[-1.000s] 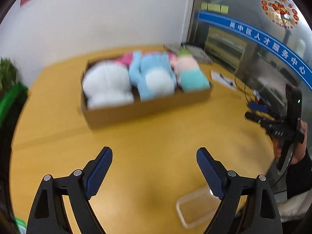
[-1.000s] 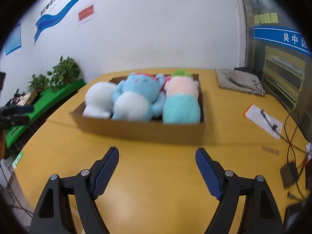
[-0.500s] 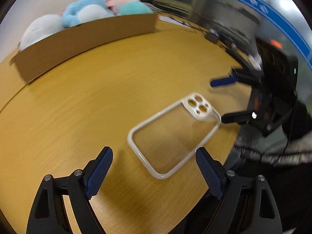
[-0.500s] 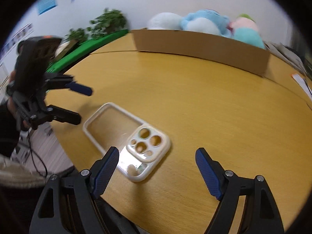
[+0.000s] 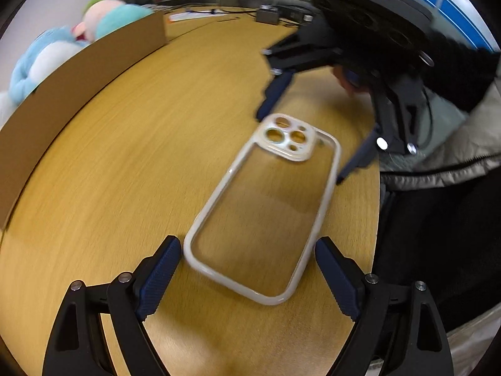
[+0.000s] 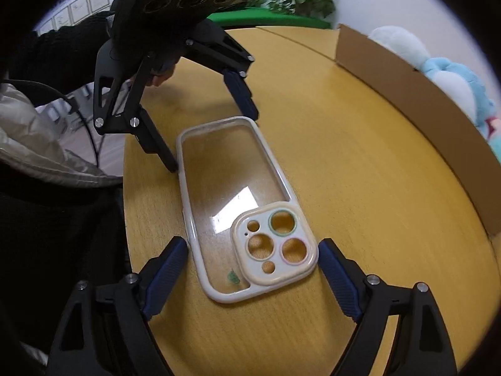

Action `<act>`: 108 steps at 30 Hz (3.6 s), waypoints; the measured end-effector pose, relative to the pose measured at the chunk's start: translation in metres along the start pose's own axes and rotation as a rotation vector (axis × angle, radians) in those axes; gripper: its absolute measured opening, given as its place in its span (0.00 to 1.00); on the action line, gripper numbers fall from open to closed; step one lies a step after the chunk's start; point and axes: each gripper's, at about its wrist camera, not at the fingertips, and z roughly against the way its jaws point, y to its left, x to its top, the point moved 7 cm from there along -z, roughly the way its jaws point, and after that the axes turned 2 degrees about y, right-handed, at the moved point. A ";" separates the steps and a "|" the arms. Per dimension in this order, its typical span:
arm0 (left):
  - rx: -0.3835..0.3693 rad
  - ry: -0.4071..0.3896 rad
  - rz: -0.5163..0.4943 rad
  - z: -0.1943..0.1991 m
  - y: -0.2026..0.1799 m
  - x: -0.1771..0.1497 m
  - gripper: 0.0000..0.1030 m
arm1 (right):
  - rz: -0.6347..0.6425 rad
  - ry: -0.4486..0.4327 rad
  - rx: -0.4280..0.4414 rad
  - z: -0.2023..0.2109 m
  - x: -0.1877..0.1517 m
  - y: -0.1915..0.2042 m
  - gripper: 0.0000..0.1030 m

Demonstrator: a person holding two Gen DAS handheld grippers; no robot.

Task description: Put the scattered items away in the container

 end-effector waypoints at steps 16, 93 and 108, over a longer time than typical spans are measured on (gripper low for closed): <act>0.028 0.007 -0.151 0.019 0.006 0.011 0.82 | 0.165 0.091 0.125 0.002 0.015 -0.008 0.78; 0.232 -0.010 -0.046 0.097 0.432 0.196 0.82 | 0.108 0.238 -0.101 0.019 0.165 -0.436 0.79; 0.475 -0.448 0.404 0.214 0.270 0.135 1.00 | -0.568 -0.283 -0.667 0.156 0.127 -0.358 0.79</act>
